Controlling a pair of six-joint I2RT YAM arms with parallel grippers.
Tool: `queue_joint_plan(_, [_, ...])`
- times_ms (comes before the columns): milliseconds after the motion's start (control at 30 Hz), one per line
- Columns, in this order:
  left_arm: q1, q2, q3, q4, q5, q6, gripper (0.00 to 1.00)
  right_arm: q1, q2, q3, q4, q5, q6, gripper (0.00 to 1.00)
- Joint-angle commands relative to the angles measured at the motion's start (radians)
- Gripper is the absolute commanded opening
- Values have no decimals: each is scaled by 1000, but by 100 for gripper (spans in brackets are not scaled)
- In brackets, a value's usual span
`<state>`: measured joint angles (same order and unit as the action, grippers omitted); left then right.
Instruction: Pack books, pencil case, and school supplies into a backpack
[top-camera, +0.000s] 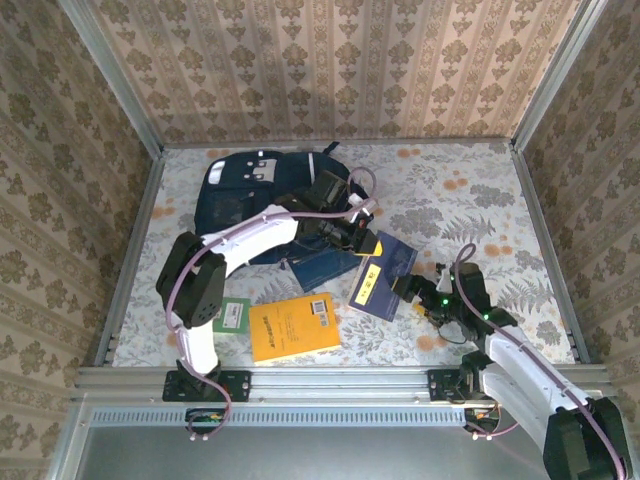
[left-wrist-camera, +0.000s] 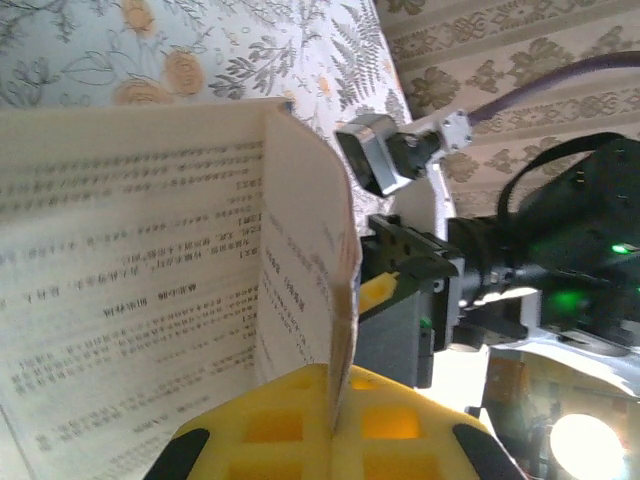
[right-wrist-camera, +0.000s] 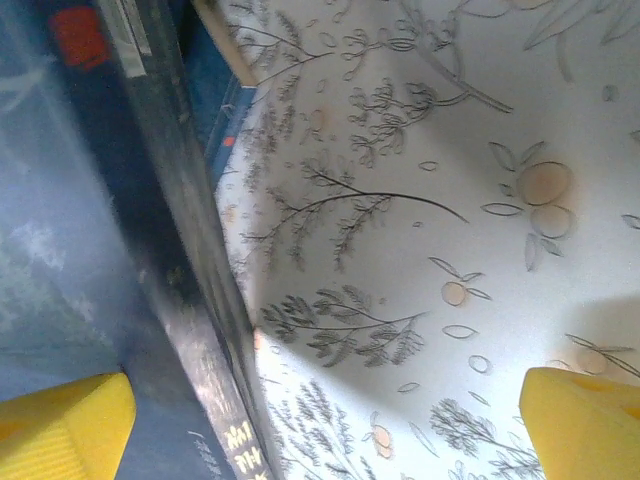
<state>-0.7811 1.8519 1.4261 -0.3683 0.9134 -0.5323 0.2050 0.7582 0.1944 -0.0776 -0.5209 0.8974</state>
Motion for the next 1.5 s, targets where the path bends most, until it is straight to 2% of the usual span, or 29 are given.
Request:
queue_joint_plan(0, [3,-28,-38,79,78,-59,0,-11,-3,-47,300,-143,86,100])
queue_joint_plan(100, [5,-41,-60,145,103,-107,0,-11,-8,-47,385,-176,106,99])
queue_joint_plan(167, [5,-47,-73,184,111,-137,0,-11,-24,-46,430,-178,123,94])
queue_joint_plan(433, [5,-71,-105,343,147,-262,0,-11,-71,-56,504,-130,169,56])
queue_joint_plan(600, [7,-98,-101,369,158,-296,0,-11,-74,-71,462,-103,145,61])
queue_joint_plan(700, [6,-111,-104,414,174,-339,0,-10,-84,-89,484,-80,146,60])
queue_joint_plan(767, [7,-119,-100,421,178,-351,0,-11,-99,-96,501,-72,148,56])
queue_joint_plan(800, [7,-121,-98,418,179,-350,0,-10,-106,-96,514,-77,151,52])
queue_joint_plan(967, [9,-103,-83,326,154,-293,0,-11,-174,-73,511,-98,158,14])
queue_joint_plan(1033, [15,-96,-77,274,126,-256,18,-11,-208,-55,447,-84,141,2])
queue_joint_plan(1100, [30,-95,-56,157,65,-183,43,-11,-252,-39,374,-64,122,0])
queue_joint_plan(1133, [38,-97,-48,109,38,-148,50,-11,-267,-33,350,-56,115,0])
queue_joint_plan(1267, [63,-118,-27,-59,-68,-28,67,-11,-307,-17,316,-59,111,0])
queue_joint_plan(1467, [80,-149,-52,-84,-95,6,93,-10,-307,42,328,-108,105,0])
